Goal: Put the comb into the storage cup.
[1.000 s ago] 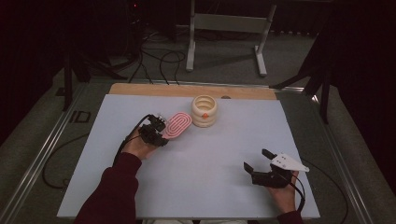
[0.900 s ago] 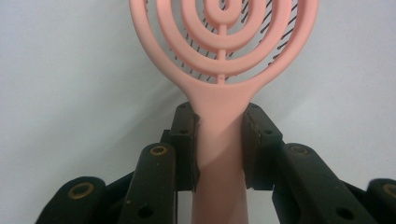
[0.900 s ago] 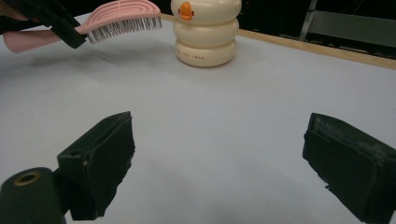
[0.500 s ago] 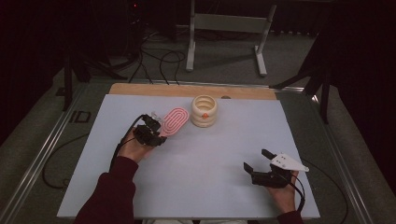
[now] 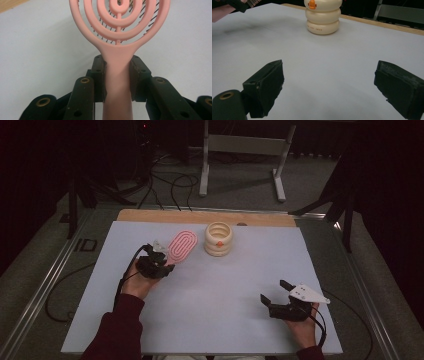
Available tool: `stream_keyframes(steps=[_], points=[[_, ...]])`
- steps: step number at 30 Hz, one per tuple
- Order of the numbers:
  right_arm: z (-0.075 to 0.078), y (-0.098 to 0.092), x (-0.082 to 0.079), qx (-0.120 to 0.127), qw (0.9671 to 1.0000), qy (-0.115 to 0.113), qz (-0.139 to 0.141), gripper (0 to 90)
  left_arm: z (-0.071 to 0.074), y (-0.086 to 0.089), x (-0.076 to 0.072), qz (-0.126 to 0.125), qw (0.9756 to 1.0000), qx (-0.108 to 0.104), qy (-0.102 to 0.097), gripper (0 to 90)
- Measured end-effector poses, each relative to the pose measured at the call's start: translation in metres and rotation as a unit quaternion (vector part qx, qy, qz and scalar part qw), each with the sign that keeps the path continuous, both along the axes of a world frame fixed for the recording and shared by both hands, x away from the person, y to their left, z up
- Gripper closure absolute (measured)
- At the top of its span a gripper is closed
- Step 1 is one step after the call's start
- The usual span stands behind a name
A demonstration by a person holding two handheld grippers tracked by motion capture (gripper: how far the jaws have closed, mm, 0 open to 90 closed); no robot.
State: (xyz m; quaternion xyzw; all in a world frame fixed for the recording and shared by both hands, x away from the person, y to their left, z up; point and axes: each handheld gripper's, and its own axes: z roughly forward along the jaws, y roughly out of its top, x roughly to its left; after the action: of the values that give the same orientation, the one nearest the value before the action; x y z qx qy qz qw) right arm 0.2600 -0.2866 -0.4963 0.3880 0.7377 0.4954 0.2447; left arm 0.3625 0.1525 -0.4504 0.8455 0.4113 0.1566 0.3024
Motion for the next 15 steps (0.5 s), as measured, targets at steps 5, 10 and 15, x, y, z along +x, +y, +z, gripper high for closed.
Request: stream_keyframes(steps=[5, 10, 15], points=[[0.000, 0.000, 0.000, 0.001, 1.0000, -0.001, -0.001, 8.5, 0.001, 0.006, -0.007, 0.012, 0.9997, -0.014, -0.017, 69.8], [0.000, 0.000, 0.000, 0.000, 1.0000, 0.000, -0.001, 8.5, 0.001, 0.010, -0.011, 0.018, 0.9993, -0.020, -0.027, 69.8], [-0.001, 0.001, 0.000, 0.000, 1.0000, 0.000, -0.001, 8.5, 0.000, 0.016, -0.018, 0.029, 0.9979, -0.036, -0.045, 69.7]])
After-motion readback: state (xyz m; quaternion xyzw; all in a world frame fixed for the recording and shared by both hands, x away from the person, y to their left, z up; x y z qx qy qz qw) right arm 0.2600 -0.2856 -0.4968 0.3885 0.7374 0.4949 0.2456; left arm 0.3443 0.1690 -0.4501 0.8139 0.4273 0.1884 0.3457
